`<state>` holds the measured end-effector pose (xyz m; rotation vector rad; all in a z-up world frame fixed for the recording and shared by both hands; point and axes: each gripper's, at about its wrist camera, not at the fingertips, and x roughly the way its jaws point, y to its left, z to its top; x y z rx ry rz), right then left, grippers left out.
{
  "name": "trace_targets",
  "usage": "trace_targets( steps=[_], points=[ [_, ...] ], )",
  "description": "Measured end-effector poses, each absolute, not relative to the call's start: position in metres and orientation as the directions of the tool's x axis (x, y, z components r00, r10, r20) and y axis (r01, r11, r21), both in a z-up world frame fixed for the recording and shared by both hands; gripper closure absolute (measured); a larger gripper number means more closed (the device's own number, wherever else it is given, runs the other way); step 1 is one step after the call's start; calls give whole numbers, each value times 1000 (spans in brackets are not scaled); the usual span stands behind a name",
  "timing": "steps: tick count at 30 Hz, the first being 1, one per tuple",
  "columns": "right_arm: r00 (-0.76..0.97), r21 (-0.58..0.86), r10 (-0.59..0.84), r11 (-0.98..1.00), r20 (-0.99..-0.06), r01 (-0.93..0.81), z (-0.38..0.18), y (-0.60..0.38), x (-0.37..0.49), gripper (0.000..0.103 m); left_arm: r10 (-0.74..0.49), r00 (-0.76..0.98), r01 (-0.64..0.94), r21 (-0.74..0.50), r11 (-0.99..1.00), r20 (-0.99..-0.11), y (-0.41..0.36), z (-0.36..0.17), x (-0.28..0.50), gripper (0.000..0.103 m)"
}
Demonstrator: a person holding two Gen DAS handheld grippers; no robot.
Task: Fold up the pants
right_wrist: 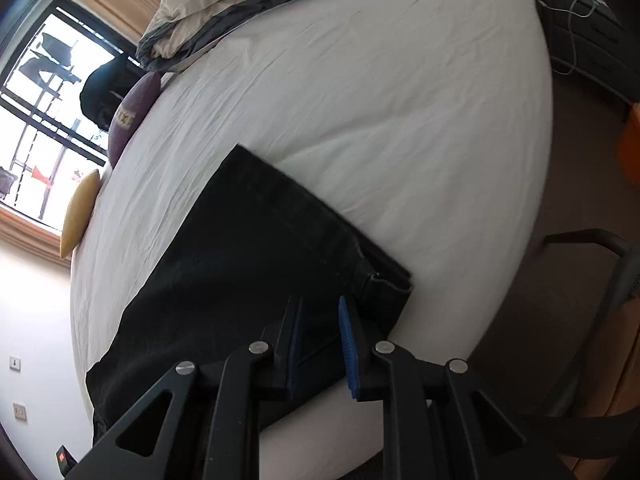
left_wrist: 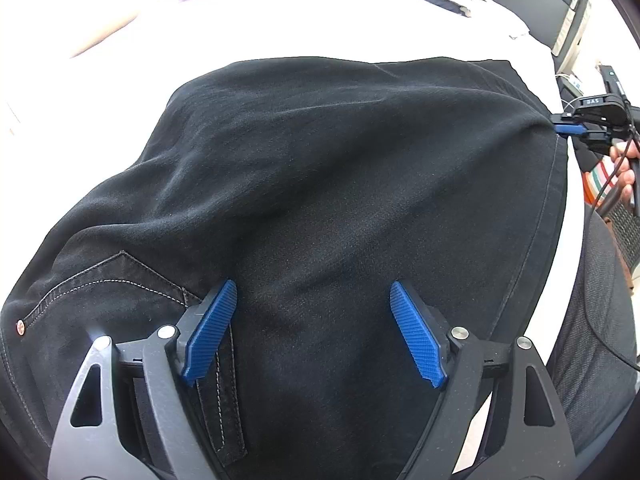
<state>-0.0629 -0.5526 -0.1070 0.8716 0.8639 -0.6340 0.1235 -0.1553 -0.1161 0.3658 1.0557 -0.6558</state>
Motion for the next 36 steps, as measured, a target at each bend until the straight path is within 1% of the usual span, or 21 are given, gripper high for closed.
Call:
trace_targets(
  steps=[1,2,4,6,7,10,11,13,17,20,23,24,25,26,28,30,32,33,34,36],
  points=[
    [489,340,-181,518,-853,785,-97,-553,-61,74,-321,330,655,-29,755,-888,-155,-117,124,22],
    [508,338,-196,543,-839,769,-87,-552,-55,64,-322,330,656,-30,754,-887,-155,-117,124,21],
    [590,405,-115,622,-799,670,-73,-547,-32,62,-325,331,656,-32,754,-886,-155,-117,124,19],
    [617,423,-42,691,-786,586,-65,-537,-2,52,-326,332,656,-32,754,-885,-155,-117,124,18],
    [601,414,-3,721,-799,555,-66,-530,14,52,-326,333,656,-31,754,-885,-156,-117,123,17],
    [539,464,179,758,-823,458,-84,-507,52,52,-329,330,653,-38,757,-885,-158,-116,123,17],
    [522,455,191,772,-832,443,-92,-499,59,52,-331,329,651,-41,758,-885,-163,-117,124,17],
    [488,408,153,779,-860,476,-111,-496,77,52,-337,329,648,-48,760,-882,-161,-116,125,17],
    [490,359,59,759,-869,544,-130,-508,104,56,-332,365,633,-30,774,-869,-157,-112,127,17],
    [482,261,-44,796,-875,546,-127,-511,126,56,-321,403,597,-20,802,-857,-151,-110,135,17],
    [483,201,-139,786,-865,585,-118,-521,132,64,-298,427,553,-14,833,-854,-145,-108,148,17],
    [466,173,-180,767,-866,618,-113,-525,128,64,-292,438,541,-10,841,-850,-143,-106,151,17],
    [468,180,-192,748,-863,639,-107,-528,121,64,-286,452,530,-4,848,-845,-140,-103,152,17],
    [495,223,-160,747,-854,626,-100,-527,111,64,-274,471,514,8,858,-839,-136,-100,153,17],
    [546,301,-24,813,-838,498,-88,-509,95,63,-261,491,483,10,876,-831,-126,-95,153,17],
    [506,302,88,884,-858,358,-85,-469,88,63,-293,484,480,-30,877,-825,-117,-88,149,17],
    [458,316,164,907,-874,278,-95,-438,84,63,-312,491,499,-31,866,-813,-115,-84,142,17],
    [446,330,191,907,-875,260,-104,-429,87,63,-304,489,502,-21,864,-817,-116,-86,141,17],
    [443,318,178,910,-879,267,-113,-426,94,62,-295,482,502,-16,865,-825,-117,-92,142,17],
    [480,344,162,882,-862,322,-127,-437,112,61,-274,470,488,-12,873,-839,-118,-101,145,17]
  ],
)
